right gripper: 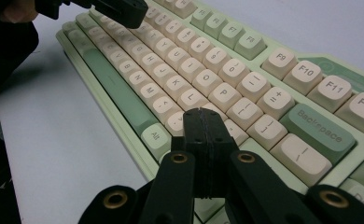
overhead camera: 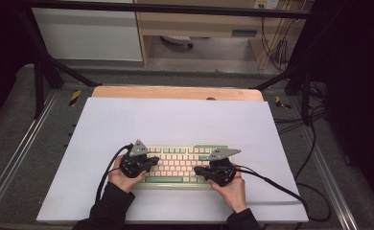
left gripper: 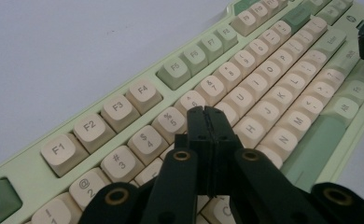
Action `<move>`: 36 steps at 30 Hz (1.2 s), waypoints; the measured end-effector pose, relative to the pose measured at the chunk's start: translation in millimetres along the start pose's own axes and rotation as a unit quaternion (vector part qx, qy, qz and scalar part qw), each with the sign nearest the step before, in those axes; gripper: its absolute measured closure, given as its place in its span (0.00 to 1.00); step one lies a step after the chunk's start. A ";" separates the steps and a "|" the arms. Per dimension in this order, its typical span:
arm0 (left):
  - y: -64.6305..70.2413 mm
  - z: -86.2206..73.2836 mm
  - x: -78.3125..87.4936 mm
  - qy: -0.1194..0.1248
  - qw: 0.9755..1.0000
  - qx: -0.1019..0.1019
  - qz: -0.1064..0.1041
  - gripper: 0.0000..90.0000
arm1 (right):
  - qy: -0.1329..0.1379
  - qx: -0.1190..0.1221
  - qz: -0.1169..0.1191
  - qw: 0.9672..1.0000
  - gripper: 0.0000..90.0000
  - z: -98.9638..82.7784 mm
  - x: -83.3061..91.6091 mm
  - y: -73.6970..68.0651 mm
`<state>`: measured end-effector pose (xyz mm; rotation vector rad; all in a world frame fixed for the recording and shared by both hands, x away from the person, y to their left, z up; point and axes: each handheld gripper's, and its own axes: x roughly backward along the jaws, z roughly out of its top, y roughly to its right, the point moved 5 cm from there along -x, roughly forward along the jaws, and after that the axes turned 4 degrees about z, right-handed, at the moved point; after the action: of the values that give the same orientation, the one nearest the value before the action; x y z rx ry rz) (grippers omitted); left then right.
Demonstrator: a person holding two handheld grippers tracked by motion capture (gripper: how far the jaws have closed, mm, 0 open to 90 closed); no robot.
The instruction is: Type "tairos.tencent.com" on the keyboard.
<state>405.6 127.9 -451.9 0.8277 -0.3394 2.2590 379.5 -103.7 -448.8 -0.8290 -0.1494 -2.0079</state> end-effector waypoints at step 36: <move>8.3 0.7 9.3 0.010 1.000 -0.016 -0.011 0.99 | 0.002 -0.001 0.000 1.000 1.00 0.8 0.7 -0.2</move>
<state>395.1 126.5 -445.4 0.7872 -0.3552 2.2340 379.5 -103.8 -447.8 -0.8258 -0.1455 -2.0108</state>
